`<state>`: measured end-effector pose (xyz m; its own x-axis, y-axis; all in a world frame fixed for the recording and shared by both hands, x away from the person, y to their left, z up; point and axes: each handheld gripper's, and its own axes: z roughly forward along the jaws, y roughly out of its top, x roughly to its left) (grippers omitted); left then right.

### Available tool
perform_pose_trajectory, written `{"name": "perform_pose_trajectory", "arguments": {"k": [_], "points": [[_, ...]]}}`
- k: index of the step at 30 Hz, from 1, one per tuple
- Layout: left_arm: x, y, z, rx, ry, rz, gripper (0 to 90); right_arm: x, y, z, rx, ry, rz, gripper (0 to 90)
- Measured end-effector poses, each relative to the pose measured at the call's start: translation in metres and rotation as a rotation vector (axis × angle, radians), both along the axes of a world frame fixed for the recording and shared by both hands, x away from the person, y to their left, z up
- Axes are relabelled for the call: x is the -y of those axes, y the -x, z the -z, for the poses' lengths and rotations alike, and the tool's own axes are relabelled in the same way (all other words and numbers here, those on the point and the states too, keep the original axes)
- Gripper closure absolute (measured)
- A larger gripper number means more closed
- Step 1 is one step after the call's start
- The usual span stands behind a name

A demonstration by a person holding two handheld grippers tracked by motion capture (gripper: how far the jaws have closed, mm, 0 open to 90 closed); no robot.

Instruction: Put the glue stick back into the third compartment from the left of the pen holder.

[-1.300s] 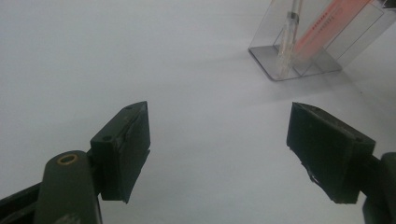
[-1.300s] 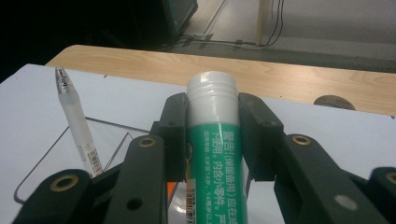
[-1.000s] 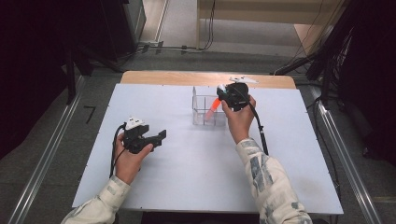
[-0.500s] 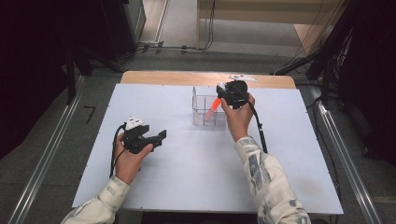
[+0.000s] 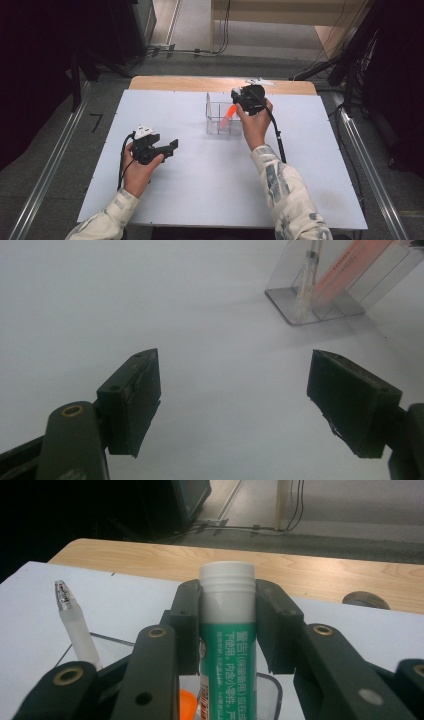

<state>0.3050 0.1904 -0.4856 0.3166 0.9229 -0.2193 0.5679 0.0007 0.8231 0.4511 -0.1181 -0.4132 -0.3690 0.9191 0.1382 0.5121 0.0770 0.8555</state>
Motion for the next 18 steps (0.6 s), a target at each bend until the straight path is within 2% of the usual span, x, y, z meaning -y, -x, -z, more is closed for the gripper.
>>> {"name": "perform_pose_trajectory", "arguments": {"k": [18], "points": [[0.0003,0.0,0.0002,-0.002,-0.001,0.002,22.2,0.0021,0.0031,-0.002,0.007,-0.004,-0.003,61.5]]}}
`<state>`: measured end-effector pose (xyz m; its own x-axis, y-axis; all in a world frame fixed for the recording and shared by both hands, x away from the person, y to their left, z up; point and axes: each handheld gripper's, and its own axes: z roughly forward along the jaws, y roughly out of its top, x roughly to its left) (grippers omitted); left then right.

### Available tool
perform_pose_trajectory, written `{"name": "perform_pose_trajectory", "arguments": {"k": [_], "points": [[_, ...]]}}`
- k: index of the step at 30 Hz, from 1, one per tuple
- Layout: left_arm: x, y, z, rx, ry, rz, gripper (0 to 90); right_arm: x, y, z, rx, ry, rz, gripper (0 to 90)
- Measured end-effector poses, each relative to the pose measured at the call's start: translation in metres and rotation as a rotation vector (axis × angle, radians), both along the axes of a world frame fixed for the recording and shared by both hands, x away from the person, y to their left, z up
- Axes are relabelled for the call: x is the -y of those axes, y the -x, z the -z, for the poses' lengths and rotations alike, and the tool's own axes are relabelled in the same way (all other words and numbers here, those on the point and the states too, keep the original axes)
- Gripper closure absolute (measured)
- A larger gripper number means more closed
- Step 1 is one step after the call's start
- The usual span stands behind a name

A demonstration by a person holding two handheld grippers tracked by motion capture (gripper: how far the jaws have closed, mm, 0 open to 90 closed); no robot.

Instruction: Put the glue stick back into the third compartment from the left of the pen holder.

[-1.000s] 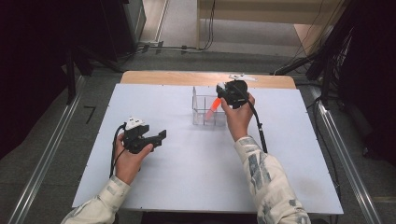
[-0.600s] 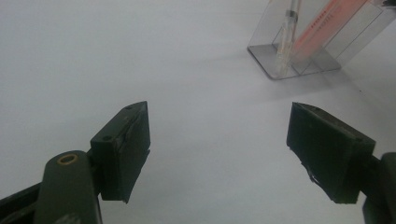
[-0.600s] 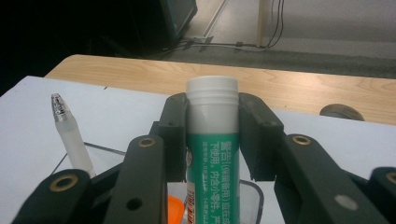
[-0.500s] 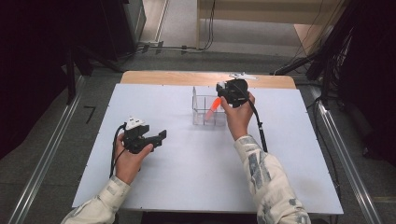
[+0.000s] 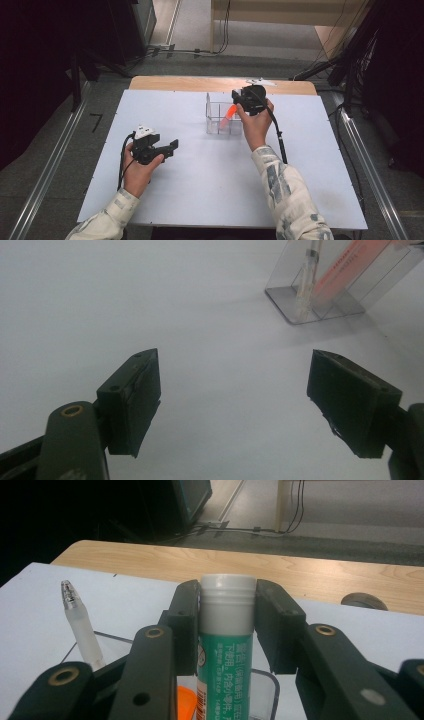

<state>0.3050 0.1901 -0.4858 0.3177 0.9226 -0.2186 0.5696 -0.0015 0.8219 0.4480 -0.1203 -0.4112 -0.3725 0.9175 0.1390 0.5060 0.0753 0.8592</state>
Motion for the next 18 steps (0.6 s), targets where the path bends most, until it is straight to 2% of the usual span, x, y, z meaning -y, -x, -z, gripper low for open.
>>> {"name": "perform_pose_trajectory", "arguments": {"k": [10,18], "points": [[0.0002,0.0001,0.0,-0.001,0.0,0.002,22.2,0.0027,0.005,0.0008,0.009,-0.001,-0.005,61.4],[0.0003,0.0,0.0001,-0.001,0.001,0.002,22.1,0.0061,0.0049,0.0021,-0.002,-0.008,-0.008,59.0]]}}
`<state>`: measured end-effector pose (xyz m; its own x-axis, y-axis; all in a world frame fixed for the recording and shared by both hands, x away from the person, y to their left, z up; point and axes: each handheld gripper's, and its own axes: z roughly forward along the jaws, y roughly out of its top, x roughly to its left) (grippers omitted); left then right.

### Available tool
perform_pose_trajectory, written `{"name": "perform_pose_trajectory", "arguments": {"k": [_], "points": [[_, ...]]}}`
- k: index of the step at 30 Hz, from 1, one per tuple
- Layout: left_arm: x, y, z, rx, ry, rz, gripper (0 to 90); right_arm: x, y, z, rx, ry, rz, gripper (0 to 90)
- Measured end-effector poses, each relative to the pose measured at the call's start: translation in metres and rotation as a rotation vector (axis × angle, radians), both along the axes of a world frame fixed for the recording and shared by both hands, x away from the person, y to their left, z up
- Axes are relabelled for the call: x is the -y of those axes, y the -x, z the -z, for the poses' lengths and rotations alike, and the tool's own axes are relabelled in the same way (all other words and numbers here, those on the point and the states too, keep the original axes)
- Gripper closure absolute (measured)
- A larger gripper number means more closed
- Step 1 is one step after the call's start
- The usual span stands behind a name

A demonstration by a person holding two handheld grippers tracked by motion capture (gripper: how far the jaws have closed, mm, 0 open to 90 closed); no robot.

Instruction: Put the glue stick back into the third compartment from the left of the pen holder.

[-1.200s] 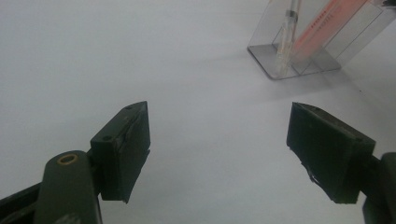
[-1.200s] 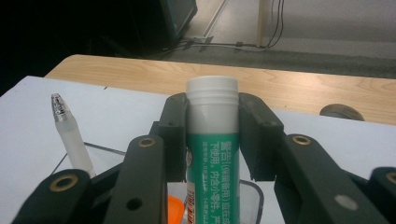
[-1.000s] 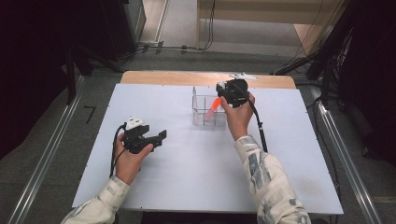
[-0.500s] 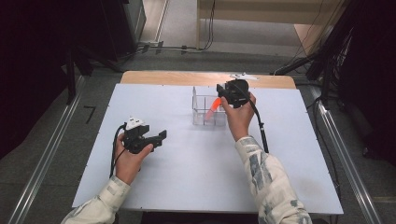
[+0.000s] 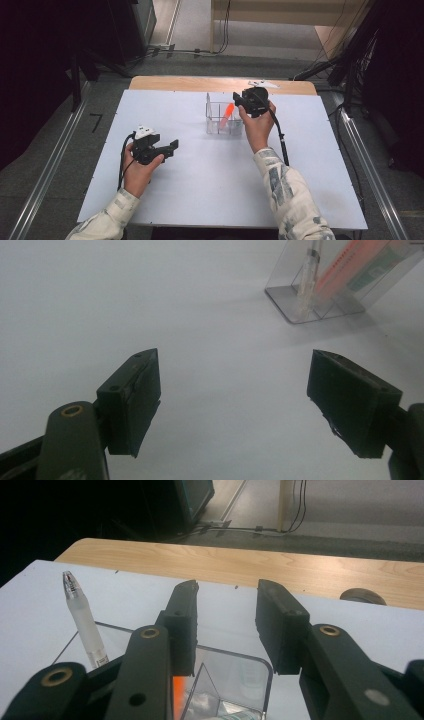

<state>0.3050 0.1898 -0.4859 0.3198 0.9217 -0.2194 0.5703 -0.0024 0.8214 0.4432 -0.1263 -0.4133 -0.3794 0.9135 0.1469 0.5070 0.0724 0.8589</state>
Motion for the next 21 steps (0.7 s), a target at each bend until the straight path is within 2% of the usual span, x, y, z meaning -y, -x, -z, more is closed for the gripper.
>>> {"name": "perform_pose_trajectory", "arguments": {"k": [9,21], "points": [[0.0,0.0,0.0,0.0,-0.002,-0.001,22.1,0.004,-0.001,0.006,-0.013,0.009,0.015,51.7],[0.0,0.0,0.0,0.001,-0.005,-0.004,22.1,0.024,0.001,0.013,-0.015,0.001,0.046,38.3]]}}
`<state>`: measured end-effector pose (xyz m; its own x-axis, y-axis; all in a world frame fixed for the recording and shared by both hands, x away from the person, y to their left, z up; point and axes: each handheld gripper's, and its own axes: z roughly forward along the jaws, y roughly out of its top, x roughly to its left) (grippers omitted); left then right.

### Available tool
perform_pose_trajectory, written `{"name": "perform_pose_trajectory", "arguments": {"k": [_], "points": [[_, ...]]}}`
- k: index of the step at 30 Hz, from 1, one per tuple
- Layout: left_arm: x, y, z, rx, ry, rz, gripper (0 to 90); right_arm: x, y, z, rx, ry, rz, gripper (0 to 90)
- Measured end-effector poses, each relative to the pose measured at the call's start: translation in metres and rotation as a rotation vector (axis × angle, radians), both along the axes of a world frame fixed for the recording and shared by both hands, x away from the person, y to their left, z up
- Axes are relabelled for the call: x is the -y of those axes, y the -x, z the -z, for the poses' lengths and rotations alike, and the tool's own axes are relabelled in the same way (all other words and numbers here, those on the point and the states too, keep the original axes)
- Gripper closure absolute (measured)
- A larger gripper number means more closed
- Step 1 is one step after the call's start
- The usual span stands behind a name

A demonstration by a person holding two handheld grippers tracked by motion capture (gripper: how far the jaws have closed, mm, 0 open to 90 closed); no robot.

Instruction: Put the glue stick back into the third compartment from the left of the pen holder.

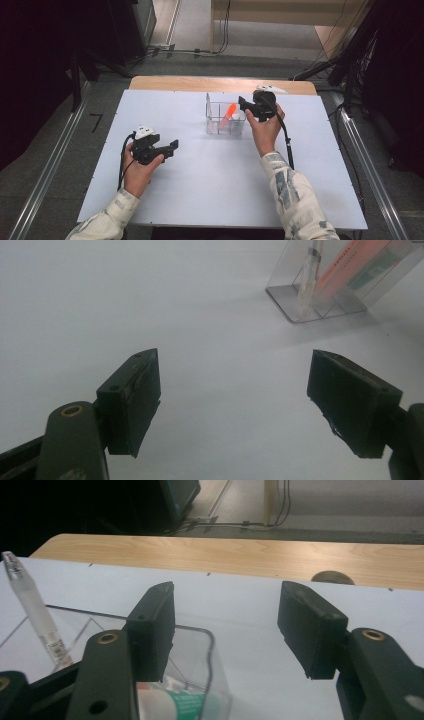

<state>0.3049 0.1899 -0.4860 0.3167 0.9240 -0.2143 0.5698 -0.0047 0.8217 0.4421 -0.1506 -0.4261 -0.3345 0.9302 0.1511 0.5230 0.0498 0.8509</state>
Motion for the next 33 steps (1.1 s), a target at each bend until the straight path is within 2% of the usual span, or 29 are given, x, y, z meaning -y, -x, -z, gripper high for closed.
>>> {"name": "perform_pose_trajectory", "arguments": {"k": [7,14,24,29,33], "points": [[0.0,0.0,0.0,0.002,-0.002,-0.005,21.2,0.017,0.004,0.006,-0.005,0.015,0.026,34.3],[-0.001,0.001,0.0,0.008,-0.011,-0.007,21.2,0.033,0.017,0.022,-0.036,0.051,0.028,30.9],[-0.002,0.003,-0.001,0.012,-0.019,-0.021,19.5,0.056,0.055,0.041,-0.078,0.089,-0.028,27.2],[-0.002,0.007,-0.002,0.017,-0.022,-0.026,18.7,0.071,0.073,0.044,-0.091,0.104,-0.053,25.5],[-0.004,0.016,-0.003,0.024,-0.036,-0.029,18.3,0.09,0.091,0.045,-0.107,0.111,-0.055,24.0]]}}
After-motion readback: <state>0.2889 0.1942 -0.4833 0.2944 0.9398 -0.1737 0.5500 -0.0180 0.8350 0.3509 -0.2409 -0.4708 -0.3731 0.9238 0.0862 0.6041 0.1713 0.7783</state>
